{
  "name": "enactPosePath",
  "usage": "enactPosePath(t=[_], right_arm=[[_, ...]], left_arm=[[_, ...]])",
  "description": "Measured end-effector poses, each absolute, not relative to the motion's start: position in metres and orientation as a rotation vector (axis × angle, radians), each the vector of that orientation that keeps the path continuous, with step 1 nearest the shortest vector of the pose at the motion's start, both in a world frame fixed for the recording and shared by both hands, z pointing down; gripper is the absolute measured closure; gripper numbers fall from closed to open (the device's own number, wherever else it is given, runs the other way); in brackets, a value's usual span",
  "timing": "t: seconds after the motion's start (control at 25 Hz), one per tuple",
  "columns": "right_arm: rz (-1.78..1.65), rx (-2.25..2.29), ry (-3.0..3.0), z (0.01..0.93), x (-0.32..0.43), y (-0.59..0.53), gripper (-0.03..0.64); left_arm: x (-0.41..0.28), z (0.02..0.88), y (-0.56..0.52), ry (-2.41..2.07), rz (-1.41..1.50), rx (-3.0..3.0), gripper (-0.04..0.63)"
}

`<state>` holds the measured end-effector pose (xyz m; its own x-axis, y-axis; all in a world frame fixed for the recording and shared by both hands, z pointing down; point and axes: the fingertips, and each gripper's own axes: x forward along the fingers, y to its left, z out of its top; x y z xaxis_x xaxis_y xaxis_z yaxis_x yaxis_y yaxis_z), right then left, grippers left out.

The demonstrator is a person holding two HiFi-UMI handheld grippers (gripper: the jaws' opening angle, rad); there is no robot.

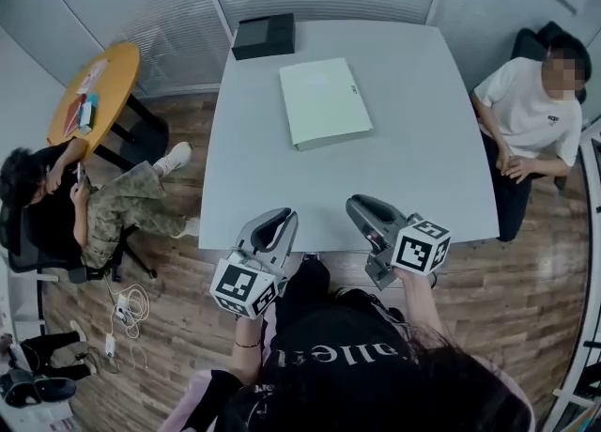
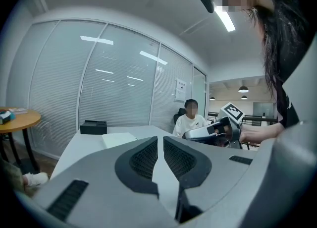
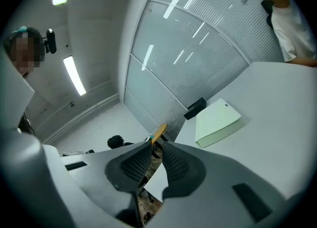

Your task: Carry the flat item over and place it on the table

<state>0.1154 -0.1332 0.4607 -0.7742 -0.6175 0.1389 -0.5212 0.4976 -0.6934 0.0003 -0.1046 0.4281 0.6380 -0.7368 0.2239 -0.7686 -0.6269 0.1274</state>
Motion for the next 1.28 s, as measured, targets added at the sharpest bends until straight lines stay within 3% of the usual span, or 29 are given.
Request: enactPosePath(t=[0.56, 1.28], right_arm=[[-1.078, -0.977, 2.652, 0.465, 0.133, -0.038, 0.554], [-1.027, -0.939, 2.698, 0.453, 0.072, 0.009, 0.555]], left_arm=[[0.031, 0.440, -0.021, -1.213, 0.269, 2.613, 0.540], [0.002, 0.424, 0.028, -1.131, 0.271, 2.687, 0.540]])
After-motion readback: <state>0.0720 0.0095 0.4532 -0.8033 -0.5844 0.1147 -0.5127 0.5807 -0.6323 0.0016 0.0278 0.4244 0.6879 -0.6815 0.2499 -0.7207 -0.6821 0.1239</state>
